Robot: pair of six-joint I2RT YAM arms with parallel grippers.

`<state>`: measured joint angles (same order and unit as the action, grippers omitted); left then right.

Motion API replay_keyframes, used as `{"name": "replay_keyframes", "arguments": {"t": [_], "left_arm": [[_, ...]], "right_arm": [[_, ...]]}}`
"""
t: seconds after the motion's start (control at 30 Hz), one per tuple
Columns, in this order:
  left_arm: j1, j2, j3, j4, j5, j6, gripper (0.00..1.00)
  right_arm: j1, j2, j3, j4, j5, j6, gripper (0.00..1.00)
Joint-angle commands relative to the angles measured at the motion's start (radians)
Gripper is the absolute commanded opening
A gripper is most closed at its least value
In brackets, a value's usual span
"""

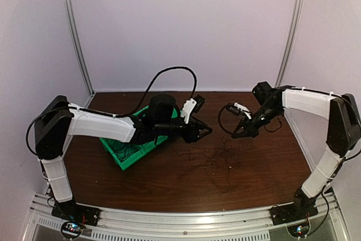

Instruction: Untangle the cables

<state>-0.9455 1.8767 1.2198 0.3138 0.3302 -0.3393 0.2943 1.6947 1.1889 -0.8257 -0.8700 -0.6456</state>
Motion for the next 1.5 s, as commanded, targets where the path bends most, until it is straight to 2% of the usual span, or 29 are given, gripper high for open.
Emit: {"name": "replay_keyframes", "arguments": {"t": [0.0, 0.2, 0.4, 0.5, 0.67, 0.8, 0.93, 1.17, 1.27, 1.47], "left_arm": [[-0.023, 0.044, -0.028, 0.299, 0.069, -0.005, 0.39], [-0.055, 0.107, 0.002, 0.485, 0.08, -0.03, 0.39], [-0.098, 0.159, 0.029, 0.589, -0.028, -0.043, 0.42], [-0.104, 0.22, 0.061, 0.689, 0.021, -0.071, 0.43], [-0.121, 0.347, 0.171, 0.719, 0.091, -0.083, 0.42], [-0.132, 0.434, 0.233, 0.694, 0.121, -0.093, 0.34], [-0.136, 0.471, 0.215, 0.69, 0.077, -0.109, 0.14], [-0.136, 0.475, 0.138, 0.675, 0.029, -0.099, 0.07], [-0.135, 0.472, 0.105, 0.688, 0.017, -0.104, 0.04], [-0.133, 0.439, 0.047, 0.707, -0.005, -0.106, 0.0]], "right_arm": [[0.071, -0.099, 0.104, -0.152, 0.038, -0.063, 0.0], [0.118, -0.171, 0.192, -0.219, -0.014, -0.05, 0.0], [0.127, -0.199, 0.294, -0.255, -0.113, -0.028, 0.0], [0.127, -0.211, 0.326, -0.252, -0.146, -0.022, 0.0], [0.126, -0.222, 0.379, -0.207, -0.171, 0.023, 0.0], [0.119, -0.233, 0.46, -0.198, -0.196, 0.048, 0.0], [0.105, -0.248, 0.571, -0.175, -0.196, 0.083, 0.0], [0.037, -0.284, 0.752, -0.069, -0.236, 0.201, 0.0], [0.025, -0.269, 0.816, -0.073, -0.251, 0.217, 0.0], [-0.001, -0.269, 0.805, -0.038, -0.282, 0.25, 0.0]]}}
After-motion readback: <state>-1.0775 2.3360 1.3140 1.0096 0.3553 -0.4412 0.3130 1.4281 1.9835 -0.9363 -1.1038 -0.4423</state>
